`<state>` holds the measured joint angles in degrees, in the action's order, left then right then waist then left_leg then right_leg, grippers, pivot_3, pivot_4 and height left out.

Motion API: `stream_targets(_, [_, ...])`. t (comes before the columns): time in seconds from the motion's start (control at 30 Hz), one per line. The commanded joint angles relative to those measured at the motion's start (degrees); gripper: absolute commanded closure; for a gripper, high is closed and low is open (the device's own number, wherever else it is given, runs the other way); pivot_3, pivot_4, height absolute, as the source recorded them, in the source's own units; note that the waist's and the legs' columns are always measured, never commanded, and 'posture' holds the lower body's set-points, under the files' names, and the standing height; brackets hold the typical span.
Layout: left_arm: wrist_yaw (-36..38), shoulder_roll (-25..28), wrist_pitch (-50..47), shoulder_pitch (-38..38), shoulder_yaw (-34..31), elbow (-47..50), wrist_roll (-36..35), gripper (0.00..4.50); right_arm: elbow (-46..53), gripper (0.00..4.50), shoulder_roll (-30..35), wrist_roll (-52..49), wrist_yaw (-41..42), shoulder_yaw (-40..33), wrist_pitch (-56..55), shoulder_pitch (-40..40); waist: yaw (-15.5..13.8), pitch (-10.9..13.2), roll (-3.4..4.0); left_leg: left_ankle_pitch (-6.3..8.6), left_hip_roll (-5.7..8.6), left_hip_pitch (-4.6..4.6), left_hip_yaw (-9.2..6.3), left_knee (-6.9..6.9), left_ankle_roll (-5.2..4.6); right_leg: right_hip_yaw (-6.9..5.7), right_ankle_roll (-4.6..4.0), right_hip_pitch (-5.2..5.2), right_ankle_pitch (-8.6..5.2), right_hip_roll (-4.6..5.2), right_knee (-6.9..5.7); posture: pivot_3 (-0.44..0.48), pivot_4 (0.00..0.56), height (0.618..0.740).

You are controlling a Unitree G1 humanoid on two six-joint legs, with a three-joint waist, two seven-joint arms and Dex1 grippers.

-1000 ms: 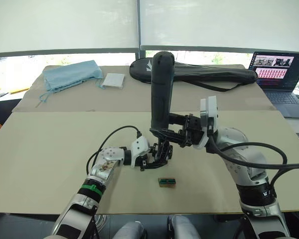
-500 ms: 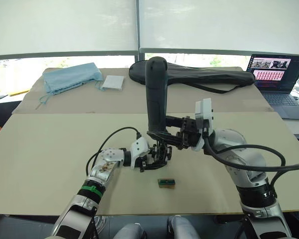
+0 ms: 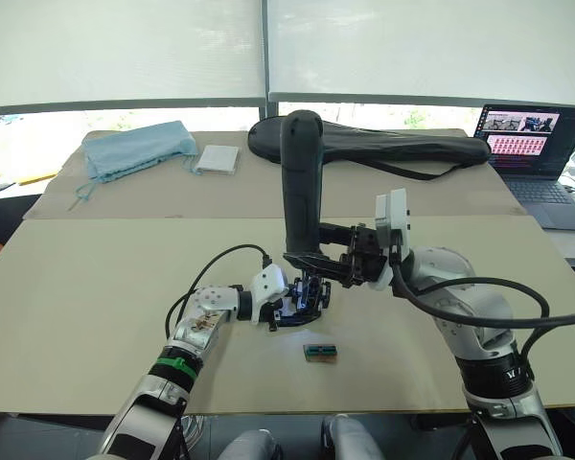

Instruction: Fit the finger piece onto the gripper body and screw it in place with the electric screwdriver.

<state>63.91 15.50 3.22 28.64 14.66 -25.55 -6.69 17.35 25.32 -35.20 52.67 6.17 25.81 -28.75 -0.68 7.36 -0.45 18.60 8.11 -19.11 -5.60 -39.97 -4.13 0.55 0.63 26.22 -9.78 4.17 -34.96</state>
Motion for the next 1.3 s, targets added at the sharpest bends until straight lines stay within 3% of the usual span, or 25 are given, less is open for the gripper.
stream_targets(0.03, [0.60, 0.27, -1.33, -0.72, 0.92, 0.48, 0.25, 2.19, -0.37, 2.58, 0.69, -2.65, 0.98, -1.17, 3.36, -1.61, 0.01, 0.00, 0.00, 0.00, 0.00, -0.01, 0.00, 0.00, 0.00, 0.00, 0.00, 0.01, 0.00, 0.00, 0.00, 0.000, 0.150, 0.740])
stream_targets(0.2, [0.13, 0.45, -2.35, -1.09, 0.98, 0.67, 0.48, 2.19, 1.45, 2.58, -1.91, -6.84, 1.83, -5.05, -0.04, -4.41, 0.00, 0.03, -0.01, 0.00, 0.00, -0.11, 0.00, 0.00, 0.00, 0.00, 0.00, 0.10, 0.00, 0.00, 0.01, 0.000, 0.150, 0.740])
stream_targets(0.67, [-1.11, 1.03, -4.43, -1.47, 0.55, 1.20, 0.60, 2.19, 4.66, 2.58, -1.50, -10.32, 4.19, -8.54, -1.10, -4.91, 0.07, 0.04, -0.01, 0.01, 0.00, -0.13, -0.01, 0.00, -0.01, -0.01, 0.00, 0.13, 0.00, 0.00, 0.01, 0.000, 0.150, 0.740])
stream_targets(0.7, [-1.21, 1.23, -4.65, -1.34, 0.37, 1.41, 0.56, 1.16, 5.21, 2.58, -1.21, -11.03, 4.07, -8.97, -0.76, -5.17, 0.08, 0.04, -0.01, 0.01, 0.00, -0.13, -0.01, 0.00, -0.01, 0.00, 0.00, 0.13, 0.00, 0.00, 0.01, 0.000, 0.150, 0.740])
stream_targets(0.8, [-0.77, 2.54, -4.53, -1.96, 0.07, 2.69, 0.50, 0.03, 7.10, 2.58, 0.28, -13.36, 3.68, -10.55, 0.56, -5.67, 0.19, 0.05, 0.00, 0.01, 0.00, -0.14, -0.01, 0.00, -0.01, 0.00, 0.00, 0.14, 0.00, -0.01, 0.01, 0.000, 0.150, 0.740])
stream_targets(1.07, [3.59, 11.43, -5.56, -8.48, -5.80, 9.62, -5.26, 0.03, 12.33, 2.58, 9.96, -19.52, 0.81, -20.09, 4.22, -1.20, 0.57, 0.06, 0.01, 0.01, -0.03, -0.11, 0.00, 0.10, -0.01, 0.02, -0.01, 0.16, -0.01, -0.02, 0.01, 0.000, 0.150, 0.740])
stream_targets(1.3, [11.95, 21.00, -0.91, -14.90, -14.08, 11.59, -12.41, 0.03, 14.90, 2.58, 16.69, -16.02, 4.05, -31.05, 0.49, 17.01, -0.10, 0.15, 0.07, 0.05, -0.03, -0.15, 0.00, 0.13, -0.08, 0.01, 0.00, 0.15, -0.01, 0.00, 0.07, 0.000, 0.150, 0.740])
